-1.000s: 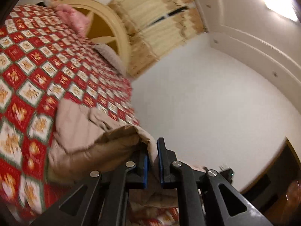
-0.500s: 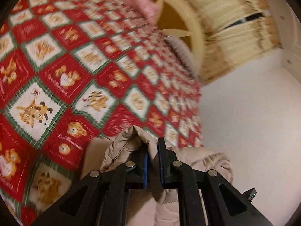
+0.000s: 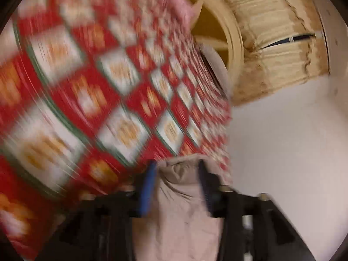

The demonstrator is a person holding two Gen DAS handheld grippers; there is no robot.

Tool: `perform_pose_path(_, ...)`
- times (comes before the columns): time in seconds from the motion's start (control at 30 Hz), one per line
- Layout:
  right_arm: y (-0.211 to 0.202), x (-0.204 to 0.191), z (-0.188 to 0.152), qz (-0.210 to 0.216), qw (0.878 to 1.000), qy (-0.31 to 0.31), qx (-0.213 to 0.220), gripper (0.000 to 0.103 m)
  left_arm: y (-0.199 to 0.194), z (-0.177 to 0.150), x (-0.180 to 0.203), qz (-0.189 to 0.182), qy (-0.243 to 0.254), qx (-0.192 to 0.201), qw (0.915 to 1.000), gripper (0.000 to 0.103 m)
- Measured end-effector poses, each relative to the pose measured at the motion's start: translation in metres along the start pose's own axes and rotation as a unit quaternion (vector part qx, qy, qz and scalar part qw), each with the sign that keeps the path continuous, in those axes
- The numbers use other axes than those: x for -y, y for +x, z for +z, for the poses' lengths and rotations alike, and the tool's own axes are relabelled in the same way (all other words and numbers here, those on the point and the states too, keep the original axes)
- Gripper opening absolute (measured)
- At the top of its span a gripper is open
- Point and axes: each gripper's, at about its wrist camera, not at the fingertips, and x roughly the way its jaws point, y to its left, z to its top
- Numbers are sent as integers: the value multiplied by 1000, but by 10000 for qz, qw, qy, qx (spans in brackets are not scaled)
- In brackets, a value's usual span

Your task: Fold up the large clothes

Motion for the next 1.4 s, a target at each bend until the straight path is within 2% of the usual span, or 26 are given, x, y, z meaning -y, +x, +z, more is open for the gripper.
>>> perform_pose_path(0.03,-5,-3,3,168,9998,104,65,38,-18,4,8,89,166,338,9993,66)
perform_pose_path(0.1,-34,-9,7,477,9977,233,428,54,-37,7,18,140,330,643,9973,69)
perform_pose_path(0.13,-48,-14,6,489,9965,232,633,72,-41,6,27,234,522,665,9961,69)
perform_pose_path(0.17,-68,-23,4,430,9944,110,962,83,-41,1,39,388,823,629,9939,69)
perform_pose_path(0.2,-81,-33,0,340,9922,-55,1198,84,-40,-10,58,580,1314,569,9880,69)
perform_pose_path(0.23,-91,-47,-5,223,9900,-356,1345,84,-37,-20,70,684,1623,538,9829,69)
perform_pose_path(0.27,-95,-66,-11,136,9888,-726,1297,77,-33,-35,85,770,2006,505,9753,69)
perform_pose_path(0.3,-93,-88,-19,76,9868,-1149,1141,67,-23,-55,103,768,2383,458,9671,69)
perform_pose_path(0.33,-86,-111,-29,-75,9822,-1619,953,47,-12,-68,113,725,2597,411,9621,69)
perform_pose_path(0.37,-77,-130,-40,-204,9753,-2050,797,38,2,-85,126,654,2851,328,9557,69)
perform_pose_path(0.43,-61,-158,-64,-284,9653,-2520,623,36,30,-120,147,632,3179,222,9457,69)
perform_pose_path(0.57,-20,-173,-86,-390,9645,-2586,356,36,84,-163,166,1061,3542,154,9290,69)
perform_pose_path(0.63,3,-167,-91,-612,9634,-2595,273,37,108,-173,165,1322,3652,17,9215,69)
perform_pose_path(0.7,22,-154,-94,-675,9655,-2514,74,37,124,-180,157,1534,3657,-76,9180,69)
perform_pose_path(0.77,39,-139,-98,-725,9673,-2430,-39,37,135,-186,147,1715,3760,-15,9106,70)
perform_pose_path(0.97,48,-129,-106,-748,9669,-2439,19,39,152,-190,133,1726,3835,113,9072,73)
perform_pose_path(1.17,56,-130,-103,-842,9681,-2354,-130,40,168,-192,129,1891,3894,53,9014,76)
perform_pose_path(1.27,47,-139,-94,-887,9654,-2423,-382,40,172,-193,129,1992,3946,14,8970,77)
perform_pose_path(1.33,19,-143,-79,-795,9663,-2449,-28,40,173,-193,129,2018,3950,5,8962,77)
perform_pose_path(1.4,-8,-145,-63,-974,9604,-2582,375,40,174,-194,130,2043,3962,5,8952,77)
